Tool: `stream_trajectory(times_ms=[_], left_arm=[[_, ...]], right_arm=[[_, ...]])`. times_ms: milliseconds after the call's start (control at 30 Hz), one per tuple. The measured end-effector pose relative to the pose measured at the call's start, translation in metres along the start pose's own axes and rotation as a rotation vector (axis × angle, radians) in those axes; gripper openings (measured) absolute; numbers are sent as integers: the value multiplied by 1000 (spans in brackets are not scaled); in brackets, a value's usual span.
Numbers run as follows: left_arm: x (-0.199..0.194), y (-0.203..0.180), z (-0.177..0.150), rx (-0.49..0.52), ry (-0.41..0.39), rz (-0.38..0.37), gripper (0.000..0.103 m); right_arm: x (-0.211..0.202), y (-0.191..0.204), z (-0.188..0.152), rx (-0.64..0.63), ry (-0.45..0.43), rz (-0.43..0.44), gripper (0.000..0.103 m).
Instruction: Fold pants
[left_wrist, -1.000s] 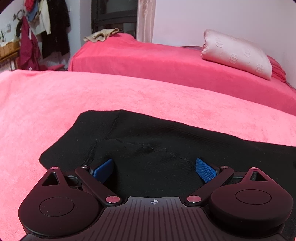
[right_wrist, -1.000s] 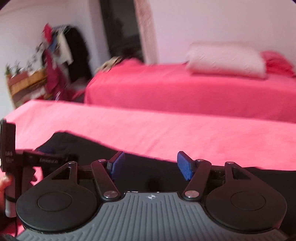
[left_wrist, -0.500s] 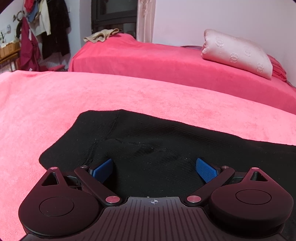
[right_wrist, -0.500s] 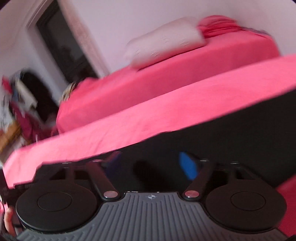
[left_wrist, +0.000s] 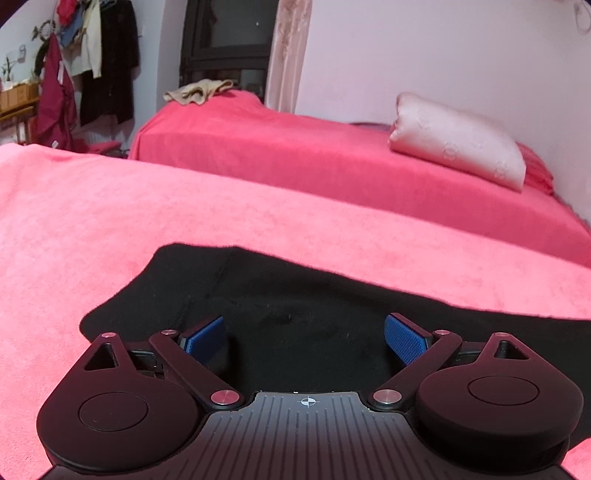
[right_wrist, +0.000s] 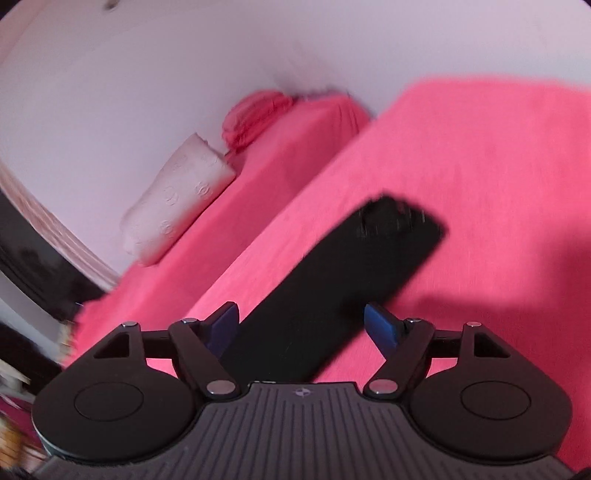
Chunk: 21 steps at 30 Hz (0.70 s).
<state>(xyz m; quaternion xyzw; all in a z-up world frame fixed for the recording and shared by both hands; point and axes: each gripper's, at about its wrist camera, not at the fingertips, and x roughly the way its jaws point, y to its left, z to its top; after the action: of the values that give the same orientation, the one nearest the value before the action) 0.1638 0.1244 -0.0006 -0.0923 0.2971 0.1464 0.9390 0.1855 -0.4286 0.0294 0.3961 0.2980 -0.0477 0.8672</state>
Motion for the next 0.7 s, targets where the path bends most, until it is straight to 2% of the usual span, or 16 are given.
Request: stream_trajectory(times_ms=[67, 200, 233, 300, 400, 567, 667, 700], left_arm=[[2, 2, 0, -5, 17, 2, 103], [5, 8, 0, -35, 36, 0, 103], [7, 9, 0, -42, 42, -1, 103], [9, 11, -1, -51, 56, -3, 103], [9, 11, -2, -52, 57, -1, 103], [9, 8, -3, -42, 56, 6, 103], [8, 9, -3, -44, 57, 5, 103], [8, 9, -3, -45, 56, 4, 103]], right_arm=[[3, -13, -4, 74, 55, 9, 79], [26, -36, -5, 136, 98, -41, 79], [35, -41, -5, 154, 100, -29, 82], [40, -47, 1, 199, 76, 51, 82], [57, -50, 10, 220, 78, 83, 77], [78, -48, 20, 196, 49, 142, 82], [78, -56, 14, 190, -41, 168, 68], [78, -61, 11, 217, -69, 163, 57]])
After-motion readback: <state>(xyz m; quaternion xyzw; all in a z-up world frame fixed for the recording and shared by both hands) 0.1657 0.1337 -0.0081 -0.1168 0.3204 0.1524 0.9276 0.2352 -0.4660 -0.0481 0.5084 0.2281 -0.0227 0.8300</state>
